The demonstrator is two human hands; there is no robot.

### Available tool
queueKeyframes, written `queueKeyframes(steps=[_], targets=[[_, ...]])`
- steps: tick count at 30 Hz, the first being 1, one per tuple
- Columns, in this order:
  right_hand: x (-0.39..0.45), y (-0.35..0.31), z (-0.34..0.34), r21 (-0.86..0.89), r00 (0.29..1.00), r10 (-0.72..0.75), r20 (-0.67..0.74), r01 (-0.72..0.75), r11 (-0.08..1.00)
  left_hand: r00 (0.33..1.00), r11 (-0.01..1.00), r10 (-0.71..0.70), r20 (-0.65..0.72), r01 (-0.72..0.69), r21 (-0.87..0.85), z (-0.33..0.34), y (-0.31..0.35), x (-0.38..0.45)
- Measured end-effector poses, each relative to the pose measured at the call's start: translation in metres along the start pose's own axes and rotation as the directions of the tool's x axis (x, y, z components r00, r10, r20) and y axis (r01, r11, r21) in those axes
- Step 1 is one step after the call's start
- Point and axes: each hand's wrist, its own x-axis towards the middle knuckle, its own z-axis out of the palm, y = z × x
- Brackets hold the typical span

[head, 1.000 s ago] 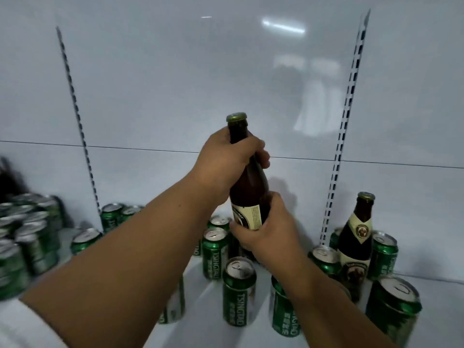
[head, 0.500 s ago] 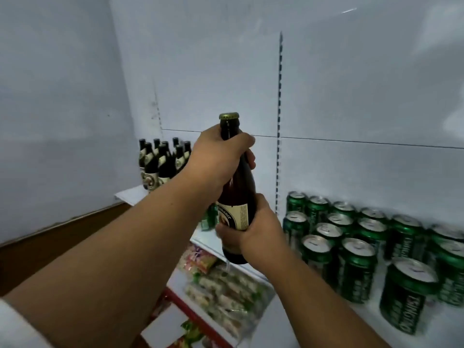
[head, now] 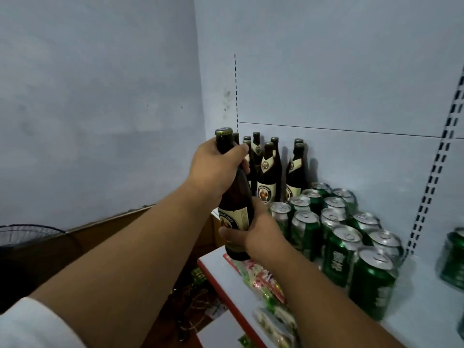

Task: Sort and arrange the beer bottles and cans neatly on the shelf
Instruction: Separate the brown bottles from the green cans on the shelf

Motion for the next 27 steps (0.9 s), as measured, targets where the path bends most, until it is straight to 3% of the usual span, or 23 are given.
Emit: queueKeyframes(steps=[4, 9, 18, 22, 27], targets=[[0.066, 0.016, 0.02, -0.037, 0.999, -0.036, -0.037, 0.035, 0.999, 0.998, 1.0, -0.019, -0.057, 0.02, 0.022, -0.014, -0.031, 0.062], [0.133, 0.046, 0.046, -0.224, 0.978, -0.054, -0.204, 0.007, 0.974, 0.998, 0.998, -0.048, -0.032, 0.049, 0.033, -0.022, -0.081, 0.129], [0.17, 0.092, 0.051, -0.268, 0.795, 0.02, -0.606, -0.227, 0.936, 0.942, 1.0, -0.008, 0.336, 0.009, 0.0, 0.018, -0.148, 0.195], [0.169, 0.101, 0.048, -0.269, 0.7, 0.016, -0.714, -0.295, 0.917, 0.879, 0.999, 0.034, 0.475, -0.013, -0.048, 0.037, -0.161, 0.2], [0.167, 0.106, 0.049, -0.261, 0.631, 0.012, -0.775, -0.338, 0.904, 0.813, 0.996, 0.084, 0.576, -0.065, -0.054, 0.059, -0.168, 0.201]])
